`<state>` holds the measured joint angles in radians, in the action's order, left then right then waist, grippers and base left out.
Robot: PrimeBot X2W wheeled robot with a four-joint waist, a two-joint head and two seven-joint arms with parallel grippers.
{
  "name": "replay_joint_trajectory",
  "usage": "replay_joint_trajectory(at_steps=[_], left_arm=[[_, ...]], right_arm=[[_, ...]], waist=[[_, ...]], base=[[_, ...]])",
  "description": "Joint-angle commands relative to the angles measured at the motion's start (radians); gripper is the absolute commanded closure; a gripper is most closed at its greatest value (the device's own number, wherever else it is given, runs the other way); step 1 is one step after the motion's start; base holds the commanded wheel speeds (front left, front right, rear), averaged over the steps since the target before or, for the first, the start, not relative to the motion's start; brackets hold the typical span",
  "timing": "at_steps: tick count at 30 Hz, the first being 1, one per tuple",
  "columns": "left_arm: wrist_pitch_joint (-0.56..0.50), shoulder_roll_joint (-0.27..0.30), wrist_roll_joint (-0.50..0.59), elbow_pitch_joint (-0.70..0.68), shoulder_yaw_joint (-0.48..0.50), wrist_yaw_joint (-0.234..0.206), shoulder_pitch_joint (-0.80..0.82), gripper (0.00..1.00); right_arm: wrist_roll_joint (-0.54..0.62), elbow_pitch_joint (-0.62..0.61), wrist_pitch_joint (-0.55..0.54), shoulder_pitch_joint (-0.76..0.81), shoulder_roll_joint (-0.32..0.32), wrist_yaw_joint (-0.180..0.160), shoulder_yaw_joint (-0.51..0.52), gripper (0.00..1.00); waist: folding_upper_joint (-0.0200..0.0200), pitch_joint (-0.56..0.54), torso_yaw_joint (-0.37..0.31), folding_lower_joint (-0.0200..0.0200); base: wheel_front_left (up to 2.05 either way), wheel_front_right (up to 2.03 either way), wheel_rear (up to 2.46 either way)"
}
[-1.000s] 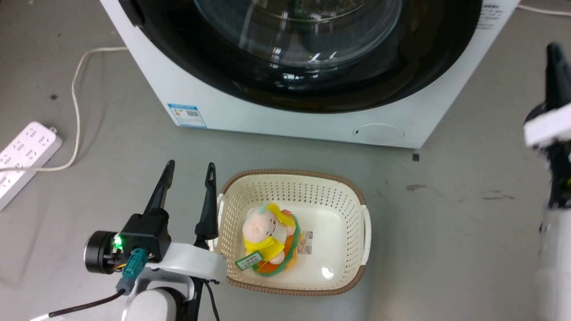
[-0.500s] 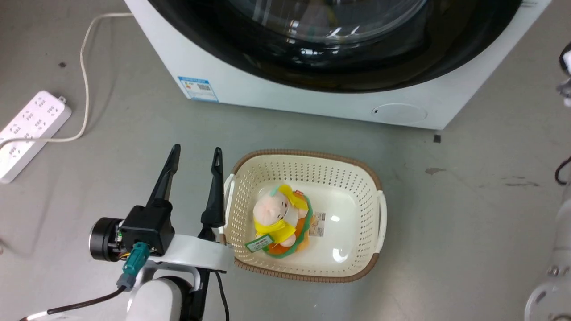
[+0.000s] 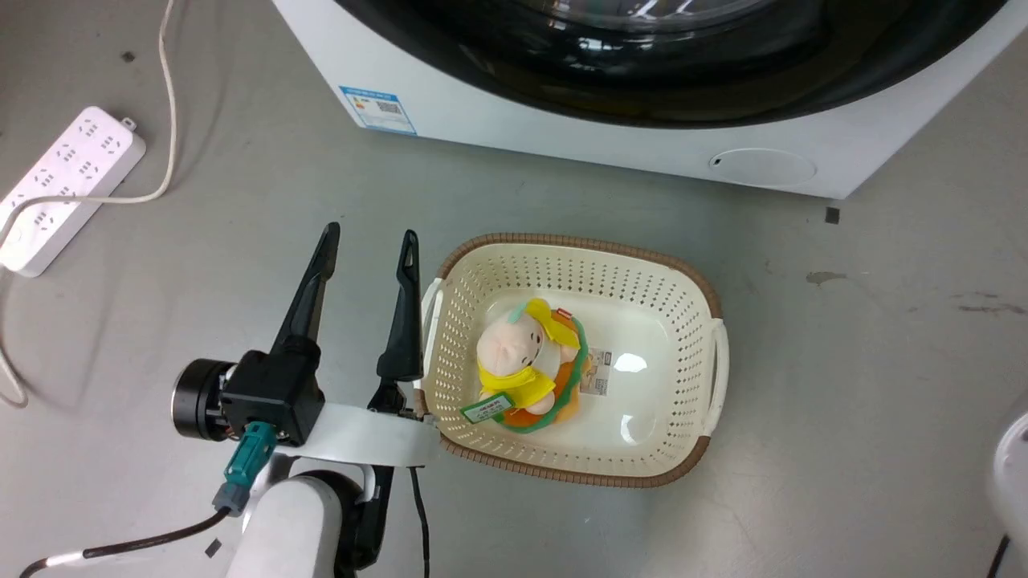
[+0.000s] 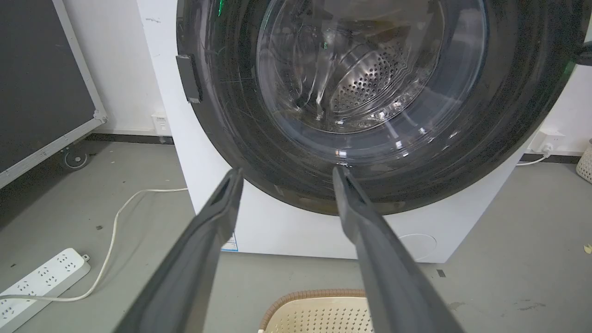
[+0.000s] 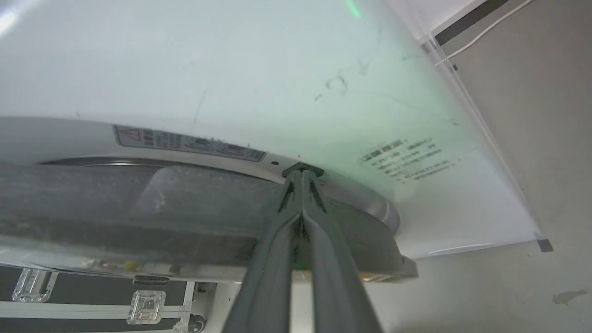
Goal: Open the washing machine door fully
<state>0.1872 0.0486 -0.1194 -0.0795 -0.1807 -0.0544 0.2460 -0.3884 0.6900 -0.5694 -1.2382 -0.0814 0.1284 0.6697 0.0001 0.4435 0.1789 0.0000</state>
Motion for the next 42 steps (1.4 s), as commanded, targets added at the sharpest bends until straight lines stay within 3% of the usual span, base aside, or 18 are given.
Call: replay_joint_trajectory(at_steps=[1,13,29,34,42], left_arm=[[0.011,0.001,-0.006,-0.006,-0.004,-0.006,0.014,0.0],[0.036,0.001,-0.013,-0.005,-0.022,-0.014,0.025,0.0],[0.07,0.002,-0.012,0.043,-0.041,0.002,-0.046,0.0],[0.075,0.002,-0.016,0.059,-0.053,0.008,-0.078,0.0],[0.075,0.002,-0.029,0.092,-0.068,0.016,-0.134,0.0]], right_arm=[[-0.011,0.018,-0.014,-0.042,0.002,0.002,0.011,1.0],[-0.014,0.097,-0.203,-0.096,0.002,0.002,0.15,1.0],[-0.155,0.136,-0.41,0.076,0.03,0.002,0.245,1.0],[-0.267,0.183,-0.462,0.142,0.031,0.002,0.191,1.0],[-0.464,0.201,-0.501,0.28,0.031,0.002,0.02,1.0]], waist=[[-0.0001,0.005,0.005,0.0],[-0.0001,-0.01,0.026,0.0],[-0.0001,-0.173,0.019,0.0],[-0.0001,-0.217,0.021,0.0],[-0.0001,-0.288,0.029,0.0]], base=[[0.0,0.0,0.0],[0.0,0.0,0.0],[0.0,0.0,0.0],[0.0,0.0,0.0],[0.0,0.0,0.0]])
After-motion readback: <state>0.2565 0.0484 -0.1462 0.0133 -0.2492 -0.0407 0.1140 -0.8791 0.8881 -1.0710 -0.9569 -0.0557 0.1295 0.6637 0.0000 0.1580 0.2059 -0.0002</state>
